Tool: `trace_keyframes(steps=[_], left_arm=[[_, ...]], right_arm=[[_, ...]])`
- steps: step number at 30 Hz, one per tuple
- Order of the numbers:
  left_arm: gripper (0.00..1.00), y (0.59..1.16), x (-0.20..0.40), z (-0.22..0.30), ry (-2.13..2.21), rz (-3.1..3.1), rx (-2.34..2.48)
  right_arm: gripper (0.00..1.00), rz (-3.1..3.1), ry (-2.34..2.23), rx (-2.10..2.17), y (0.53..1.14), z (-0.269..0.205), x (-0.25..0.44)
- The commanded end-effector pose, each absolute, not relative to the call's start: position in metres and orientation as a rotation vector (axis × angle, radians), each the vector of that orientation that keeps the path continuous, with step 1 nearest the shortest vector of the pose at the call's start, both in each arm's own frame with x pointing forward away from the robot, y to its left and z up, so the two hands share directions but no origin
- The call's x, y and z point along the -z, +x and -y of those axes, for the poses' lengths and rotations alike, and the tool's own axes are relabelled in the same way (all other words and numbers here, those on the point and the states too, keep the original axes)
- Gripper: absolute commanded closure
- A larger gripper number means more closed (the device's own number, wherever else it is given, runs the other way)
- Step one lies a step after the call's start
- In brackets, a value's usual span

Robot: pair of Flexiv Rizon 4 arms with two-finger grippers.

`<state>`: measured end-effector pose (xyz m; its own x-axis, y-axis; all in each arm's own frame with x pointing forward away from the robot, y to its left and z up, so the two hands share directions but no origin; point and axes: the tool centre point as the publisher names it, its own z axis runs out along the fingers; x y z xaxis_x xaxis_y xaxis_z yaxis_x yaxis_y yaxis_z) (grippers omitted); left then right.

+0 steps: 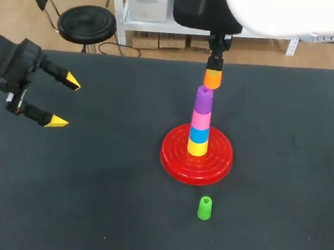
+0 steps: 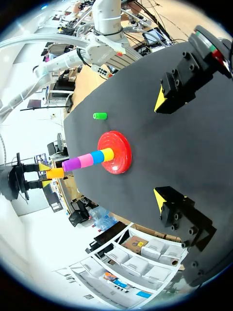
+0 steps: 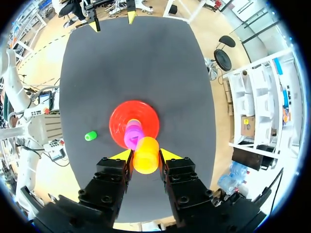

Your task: Pick up and stack the cylinders on the red base in this order: pink,purple,orange,green

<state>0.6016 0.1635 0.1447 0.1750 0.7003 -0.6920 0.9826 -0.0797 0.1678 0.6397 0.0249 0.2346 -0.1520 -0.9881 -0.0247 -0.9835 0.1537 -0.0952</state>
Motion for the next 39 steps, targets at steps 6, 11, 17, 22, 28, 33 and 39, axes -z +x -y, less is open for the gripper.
trace_keyframes(steps=[6,11,17,22,28,33,39], left_arm=[[0.0,0.6009,-0.1438,-0.1648,1.843,-1.58,0.592],[0.0,0.6009,-0.1438,-0.1648,1.843,-1.58,0.592],[0.0,0.6009,-0.1438,-0.1648,1.843,-1.58,0.592],[0.0,0.6009,-0.1438,-0.1648,1.843,-1.58,0.592],[0.0,0.6009,-0.1438,-0.1648,1.843,-1.58,0.592],[0.0,0.6009,-0.1438,-0.1648,1.843,-1.58,0.592],[0.0,0.6009,-0.1438,-0.1648,1.843,-1.58,0.592]], right_arm=[[1.0,-2.322,-2.017,0.072,0.6405,-0.0311,-0.2293],[1.0,-2.33,-2.021,0.065,0.6406,-0.0314,-0.2253],[1.0,-2.327,-2.027,0.063,0.6408,-0.0332,-0.2252],[1.0,-2.319,-2.034,0.07,0.6391,-0.0338,-0.229],[1.0,-2.308,-2.023,0.078,0.6361,-0.0333,-0.2344],[1.0,-2.302,-2.049,0.054,0.6323,-0.0365,-0.2329],[1.0,-2.316,-2.064,0.002,0.6315,-0.0371,-0.2296]])
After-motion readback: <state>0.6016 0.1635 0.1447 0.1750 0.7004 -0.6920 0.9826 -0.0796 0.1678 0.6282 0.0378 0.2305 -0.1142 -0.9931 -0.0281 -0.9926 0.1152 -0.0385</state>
